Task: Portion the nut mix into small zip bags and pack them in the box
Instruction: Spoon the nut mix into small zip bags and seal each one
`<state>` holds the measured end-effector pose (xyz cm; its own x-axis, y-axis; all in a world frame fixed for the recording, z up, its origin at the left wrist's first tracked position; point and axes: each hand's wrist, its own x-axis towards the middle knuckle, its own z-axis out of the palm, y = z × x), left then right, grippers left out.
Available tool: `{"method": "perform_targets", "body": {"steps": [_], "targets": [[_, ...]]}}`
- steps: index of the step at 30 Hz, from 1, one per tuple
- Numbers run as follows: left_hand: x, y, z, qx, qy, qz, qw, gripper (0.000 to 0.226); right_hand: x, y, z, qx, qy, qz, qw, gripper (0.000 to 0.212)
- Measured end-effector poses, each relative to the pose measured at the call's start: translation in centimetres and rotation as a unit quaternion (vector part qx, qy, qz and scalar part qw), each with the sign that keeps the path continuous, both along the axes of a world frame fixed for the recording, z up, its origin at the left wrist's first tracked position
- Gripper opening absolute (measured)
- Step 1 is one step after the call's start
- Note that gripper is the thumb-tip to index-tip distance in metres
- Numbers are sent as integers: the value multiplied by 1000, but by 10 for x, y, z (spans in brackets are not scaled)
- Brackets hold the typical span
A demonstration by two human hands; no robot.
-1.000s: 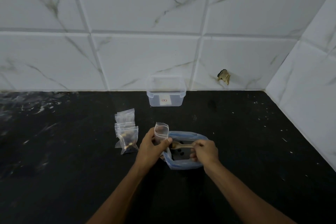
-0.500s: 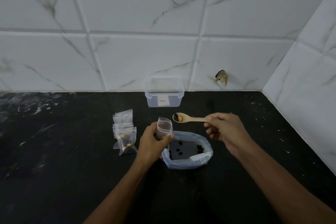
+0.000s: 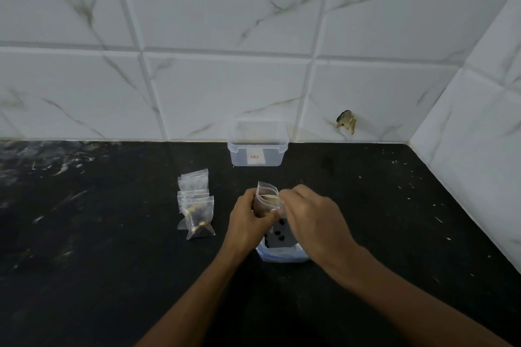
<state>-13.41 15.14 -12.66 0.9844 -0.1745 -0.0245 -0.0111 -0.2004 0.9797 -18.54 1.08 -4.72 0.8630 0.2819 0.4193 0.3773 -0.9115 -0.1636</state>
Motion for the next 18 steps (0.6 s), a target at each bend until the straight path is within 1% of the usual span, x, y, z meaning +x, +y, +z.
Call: {"method": "perform_targets", "body": {"steps": [1, 3, 6, 7, 9, 11, 12, 13, 15, 18], "targets": [[0, 0, 0, -3, 1, 1, 1000, 48, -2, 0, -2, -22, -10, 11, 1000, 20], [0, 0, 0, -4, 4, 5, 1000, 48, -5, 0, -3, -44, -26, 24, 998, 19], [0, 0, 0, -6, 13, 4, 1000, 45, -2, -5, -1, -23, -59, 10, 998, 5], [0, 0, -1, -6, 16, 4, 1000, 45, -2, -6, 2, 5, -58, -7, 998, 13], [1, 2, -1, -2, 19, 11, 1000, 45, -3, -10, 10, 104, -50, -40, 992, 22], [1, 5, -1, -4, 18, 17, 1000, 45, -4, -17, 17, 208, -58, -83, 973, 21], [1, 6, -1, -9, 17, 19, 1000, 44, -5, -21, 18, 241, -58, -110, 963, 19], [1, 8, -2, -15, 16, 21, 1000, 42, -5, -26, 17, 264, -46, -139, 953, 16], [1, 11, -4, -24, 12, 24, 999, 38, -2, -35, 5, 302, 13, -194, 933, 14], [-1, 14, -5, -24, 6, 30, 999, 37, 0, -41, -30, 309, 123, -256, 908, 18]]}}
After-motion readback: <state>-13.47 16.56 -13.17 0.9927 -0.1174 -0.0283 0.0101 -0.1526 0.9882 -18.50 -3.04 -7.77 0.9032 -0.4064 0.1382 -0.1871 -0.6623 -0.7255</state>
